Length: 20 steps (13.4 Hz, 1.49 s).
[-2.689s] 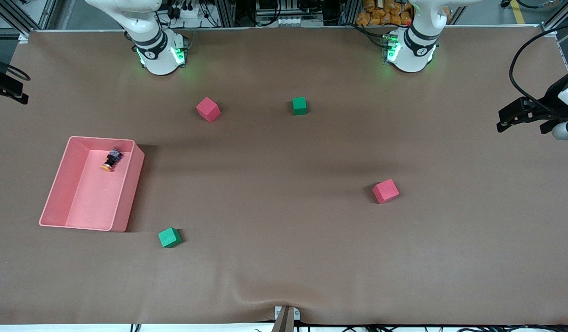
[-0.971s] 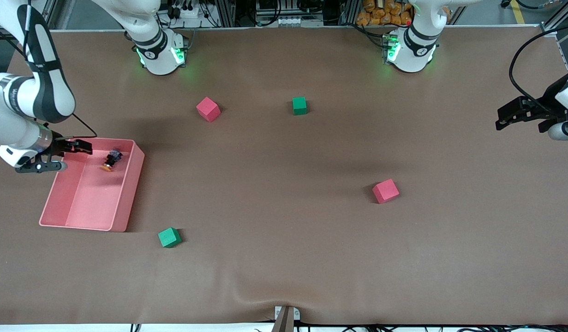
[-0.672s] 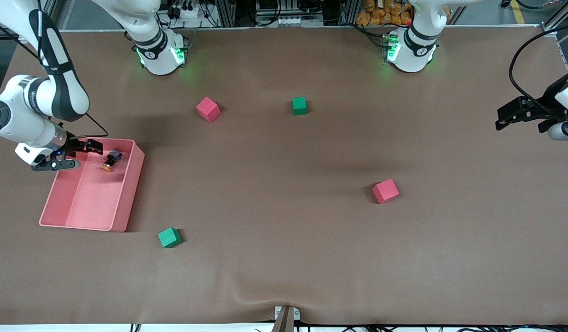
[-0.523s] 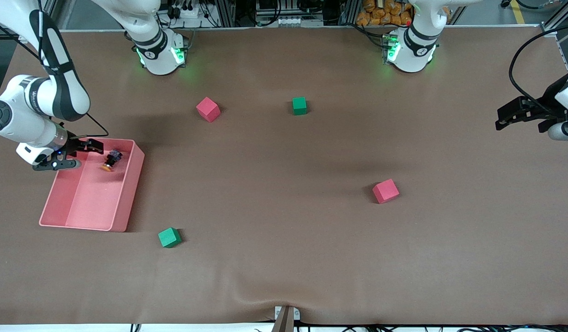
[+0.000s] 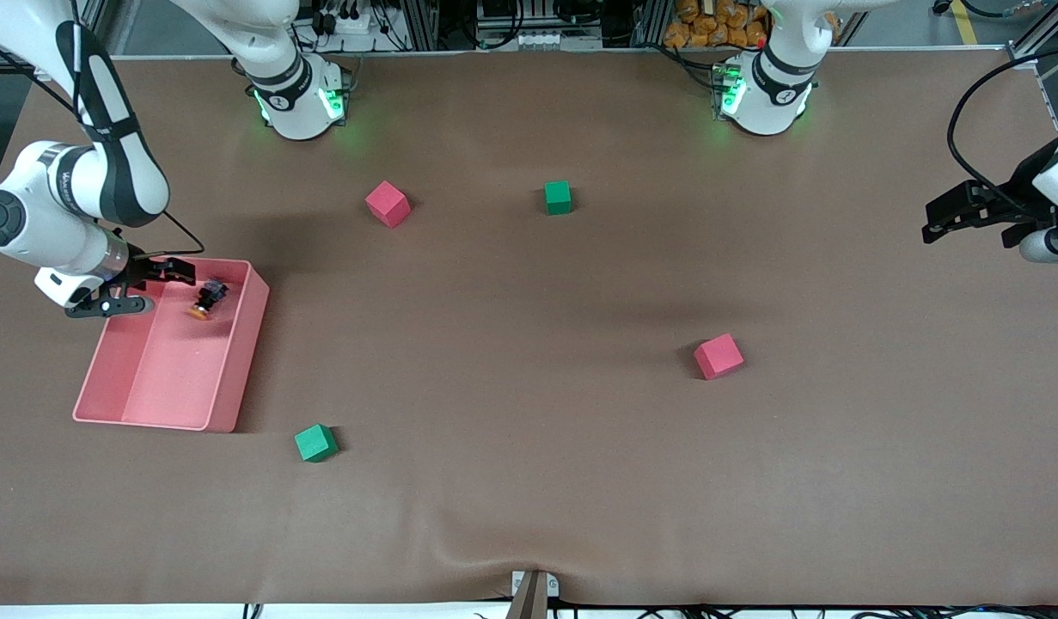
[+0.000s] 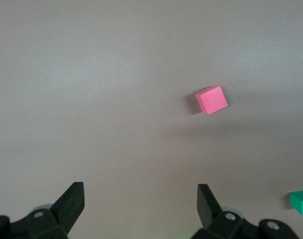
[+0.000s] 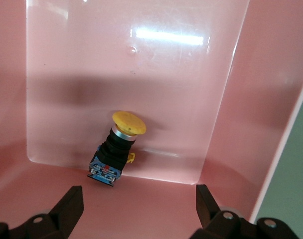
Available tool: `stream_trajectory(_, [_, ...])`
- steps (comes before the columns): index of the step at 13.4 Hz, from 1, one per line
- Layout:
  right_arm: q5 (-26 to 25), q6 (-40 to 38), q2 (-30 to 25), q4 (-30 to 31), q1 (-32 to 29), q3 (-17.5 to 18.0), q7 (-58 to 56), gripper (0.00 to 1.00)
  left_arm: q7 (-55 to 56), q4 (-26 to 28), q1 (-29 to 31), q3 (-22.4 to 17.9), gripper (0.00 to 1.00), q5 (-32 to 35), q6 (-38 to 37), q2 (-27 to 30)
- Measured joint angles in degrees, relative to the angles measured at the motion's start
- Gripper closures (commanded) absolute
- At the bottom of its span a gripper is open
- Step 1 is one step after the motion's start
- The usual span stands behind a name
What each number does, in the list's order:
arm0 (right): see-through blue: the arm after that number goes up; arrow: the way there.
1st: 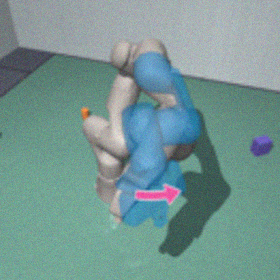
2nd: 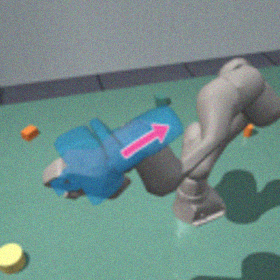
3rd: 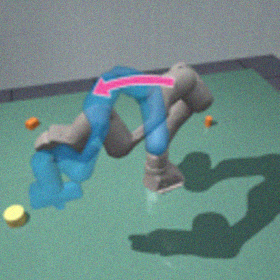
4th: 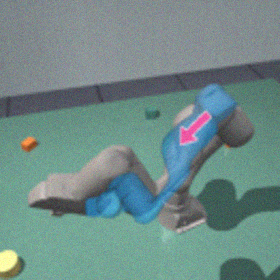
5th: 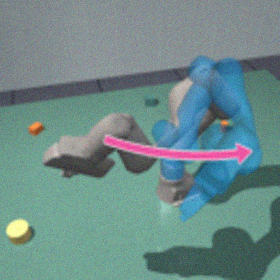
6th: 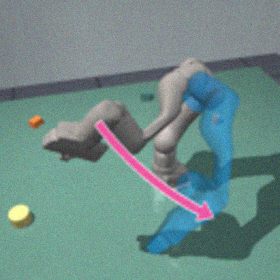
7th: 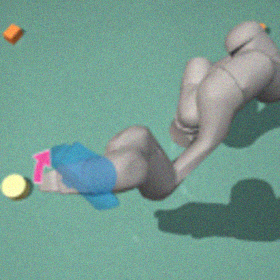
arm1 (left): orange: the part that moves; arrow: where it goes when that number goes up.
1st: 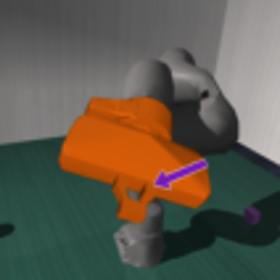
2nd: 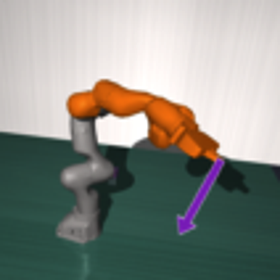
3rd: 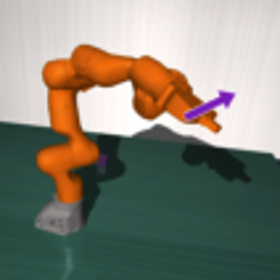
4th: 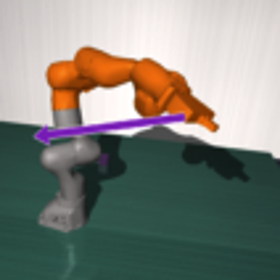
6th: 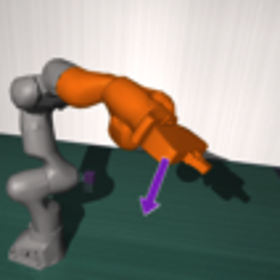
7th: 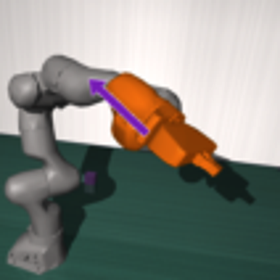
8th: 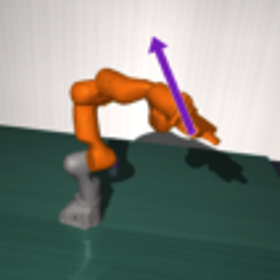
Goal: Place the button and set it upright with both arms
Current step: 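Lower the right gripper into the tray around the yellow button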
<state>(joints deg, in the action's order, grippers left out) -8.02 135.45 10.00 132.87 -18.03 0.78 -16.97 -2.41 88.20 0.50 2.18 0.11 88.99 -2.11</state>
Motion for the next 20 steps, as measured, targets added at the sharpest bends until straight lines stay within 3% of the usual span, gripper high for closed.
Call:
stream_trajectory(8, [2.88, 4.86, 6.06, 0.32, 0.32, 0.40, 3.89, 0.00, 0.00, 0.00, -0.02, 0.05, 0.00, 0.00, 0.00, -0.21])
stream_trajectory(20, [3.51, 5.21, 9.18, 0.34, 0.33, 0.45, 3.92, 0.00, 0.00, 0.00, -0.02, 0.14, 0.00, 0.00, 0.00, -0.21])
